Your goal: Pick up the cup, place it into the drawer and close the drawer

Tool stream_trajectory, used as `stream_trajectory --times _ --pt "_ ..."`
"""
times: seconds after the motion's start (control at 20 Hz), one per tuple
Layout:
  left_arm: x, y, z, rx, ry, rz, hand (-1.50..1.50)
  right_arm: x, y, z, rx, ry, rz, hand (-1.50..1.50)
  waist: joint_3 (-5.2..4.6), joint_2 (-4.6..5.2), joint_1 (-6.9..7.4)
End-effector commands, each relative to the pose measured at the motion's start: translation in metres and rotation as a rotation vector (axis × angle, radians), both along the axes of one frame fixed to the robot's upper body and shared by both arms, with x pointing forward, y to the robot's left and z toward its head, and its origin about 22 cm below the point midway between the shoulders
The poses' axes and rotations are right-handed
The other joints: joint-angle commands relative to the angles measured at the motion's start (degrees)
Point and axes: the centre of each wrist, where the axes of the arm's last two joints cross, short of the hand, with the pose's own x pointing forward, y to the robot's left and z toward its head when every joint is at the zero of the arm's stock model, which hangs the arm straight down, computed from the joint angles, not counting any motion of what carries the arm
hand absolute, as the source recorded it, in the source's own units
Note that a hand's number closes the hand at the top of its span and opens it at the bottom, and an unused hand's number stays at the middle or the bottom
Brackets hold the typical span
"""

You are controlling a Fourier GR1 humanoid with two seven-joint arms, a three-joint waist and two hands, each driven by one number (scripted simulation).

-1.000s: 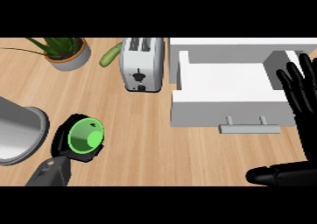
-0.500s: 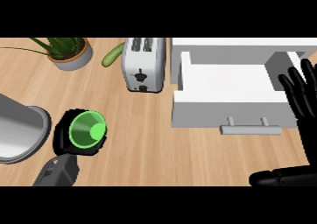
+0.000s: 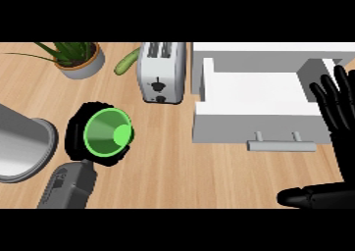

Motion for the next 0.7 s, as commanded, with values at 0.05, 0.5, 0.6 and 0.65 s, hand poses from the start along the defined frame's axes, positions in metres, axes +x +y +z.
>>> stream_trajectory --times 0.05,0.5,0.6,0.65 --pt "0.011 -0.031 0.063 -0.007 -0.019 -0.056 1.50 -0.008 0.014 -0.001 -0.003 0.002 0.016 -1.50 -0.03 0.05 -0.23" --pt "0.032 -0.078 0.161 0.014 -0.057 -0.076 1.50 -0.002 -0.007 0.002 -0.002 -0.010 -0.008 -1.50 -0.04 0.15 -0.62" --pt "0.045 -0.091 0.161 0.021 -0.071 -0.074 1.50 -0.003 0.003 -0.006 -0.003 -0.007 -0.001 -1.50 -0.05 0.27 -0.83" --pt "0.058 -0.103 0.185 0.040 -0.072 -0.066 1.50 -0.002 0.005 -0.009 0.018 -0.015 -0.006 -1.50 -0.04 0.31 -1.09"
